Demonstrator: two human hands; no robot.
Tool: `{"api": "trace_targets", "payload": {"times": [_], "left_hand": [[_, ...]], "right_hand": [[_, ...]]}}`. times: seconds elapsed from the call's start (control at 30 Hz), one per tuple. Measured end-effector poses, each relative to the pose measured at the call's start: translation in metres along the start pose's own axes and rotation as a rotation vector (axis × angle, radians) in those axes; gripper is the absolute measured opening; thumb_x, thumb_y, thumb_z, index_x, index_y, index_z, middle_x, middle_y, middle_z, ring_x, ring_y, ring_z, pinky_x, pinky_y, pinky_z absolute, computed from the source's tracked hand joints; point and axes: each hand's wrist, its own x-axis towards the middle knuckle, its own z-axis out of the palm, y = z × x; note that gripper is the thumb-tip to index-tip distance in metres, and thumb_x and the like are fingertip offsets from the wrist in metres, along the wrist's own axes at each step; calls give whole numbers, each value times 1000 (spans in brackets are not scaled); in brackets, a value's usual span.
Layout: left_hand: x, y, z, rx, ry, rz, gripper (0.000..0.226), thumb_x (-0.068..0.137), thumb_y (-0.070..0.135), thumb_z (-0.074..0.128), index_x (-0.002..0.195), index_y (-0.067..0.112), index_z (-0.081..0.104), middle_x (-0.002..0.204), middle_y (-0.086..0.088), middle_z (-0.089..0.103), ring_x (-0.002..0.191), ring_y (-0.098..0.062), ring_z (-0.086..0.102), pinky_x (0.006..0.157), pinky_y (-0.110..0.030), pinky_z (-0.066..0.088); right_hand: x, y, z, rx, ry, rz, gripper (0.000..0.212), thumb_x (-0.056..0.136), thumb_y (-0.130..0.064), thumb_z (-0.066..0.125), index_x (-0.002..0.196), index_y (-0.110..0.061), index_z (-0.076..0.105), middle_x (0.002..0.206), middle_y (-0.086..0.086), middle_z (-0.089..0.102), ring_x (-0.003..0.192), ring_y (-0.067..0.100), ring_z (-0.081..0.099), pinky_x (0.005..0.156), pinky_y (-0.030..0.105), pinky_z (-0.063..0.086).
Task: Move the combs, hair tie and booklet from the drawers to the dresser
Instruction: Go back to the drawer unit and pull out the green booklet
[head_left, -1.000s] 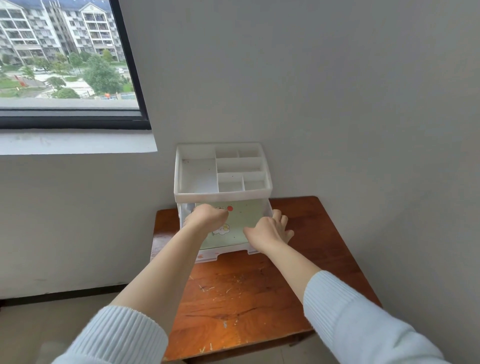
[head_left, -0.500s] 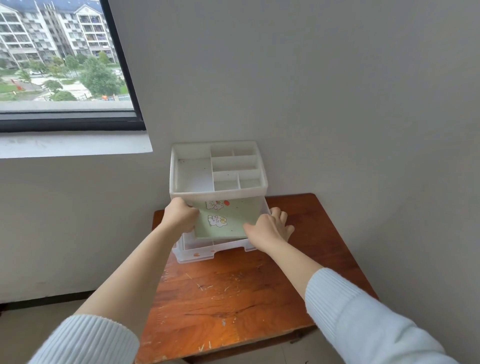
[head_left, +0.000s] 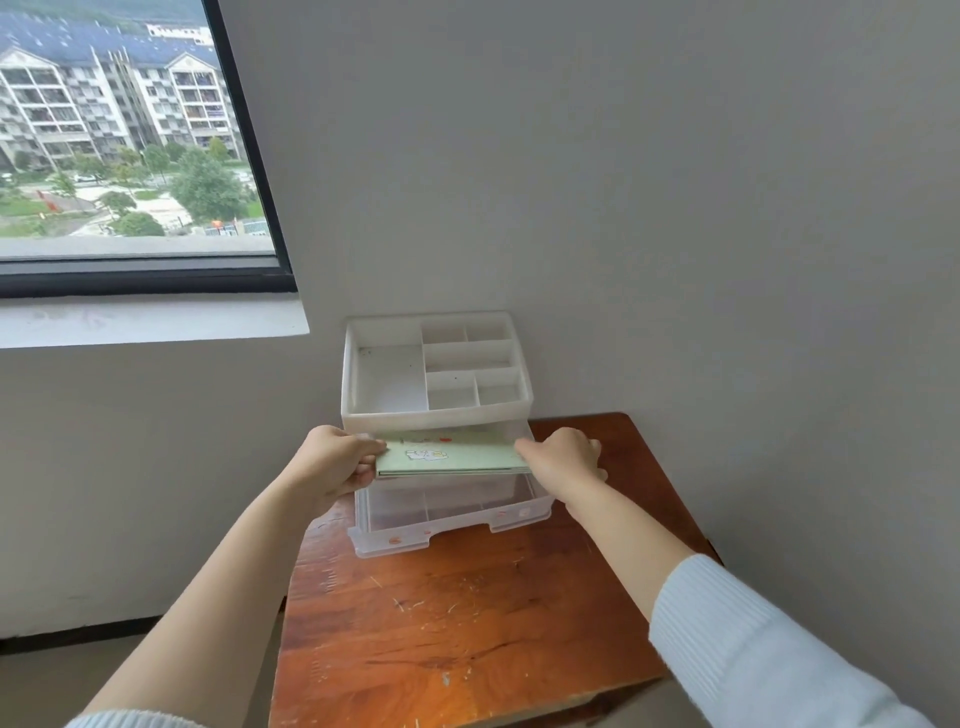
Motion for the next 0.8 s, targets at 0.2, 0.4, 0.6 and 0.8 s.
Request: {"api": "trace_targets", "payload": {"times": [0.2, 0.4, 0.6, 0.8], "left_hand": [[-33, -17, -13, -130, -138, -69, 12, 85, 3, 64, 89, -8, 65, 51, -4, 67, 32, -4, 49, 35, -10, 43], [-66, -55, -20, -58, -303, 22, 22, 80, 18, 72, 102, 15, 74, 95, -7, 78, 61, -11, 70, 52, -16, 55], [-77, -87, -13, 250, -164, 254, 15, 79, 29, 71, 86, 40, 77, 93, 14, 77, 91, -4, 71, 79, -19, 53], [-60, -87, -8, 303, -11, 422, 21, 81, 24, 71, 91, 43, 74, 94, 22, 75, 93, 4, 68, 87, -24, 51]], "right_hand": [[-13, 16, -24, 338, -210, -35, 36, 79, -37, 61, 72, -2, 69, 103, 15, 70, 119, 31, 51, 101, 44, 41], [-43, 59, -43, 446, -519, -271, 27, 83, -40, 67, 92, -16, 76, 99, -8, 77, 91, 8, 67, 70, 21, 42], [-45, 90, -11, 459, -416, -396, 20, 78, -20, 75, 97, -19, 77, 100, -6, 77, 98, 10, 70, 81, 28, 58], [-23, 72, 1, 338, -242, -499, 32, 78, -10, 75, 98, -35, 74, 103, -19, 73, 101, 3, 66, 92, 28, 54]]}}
